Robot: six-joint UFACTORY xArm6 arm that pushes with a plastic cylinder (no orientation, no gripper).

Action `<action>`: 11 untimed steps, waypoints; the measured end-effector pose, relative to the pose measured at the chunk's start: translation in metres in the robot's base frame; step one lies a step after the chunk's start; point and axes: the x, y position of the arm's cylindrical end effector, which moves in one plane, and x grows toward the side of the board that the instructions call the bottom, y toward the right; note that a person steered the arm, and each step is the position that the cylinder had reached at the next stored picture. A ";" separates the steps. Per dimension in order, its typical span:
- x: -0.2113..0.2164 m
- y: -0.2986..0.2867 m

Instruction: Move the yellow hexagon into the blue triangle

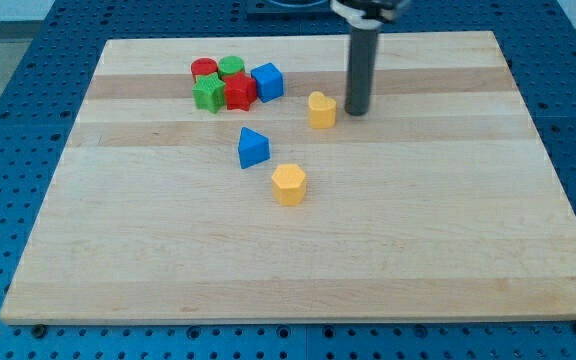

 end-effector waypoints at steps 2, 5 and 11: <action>0.002 -0.034; 0.009 -0.068; 0.008 -0.112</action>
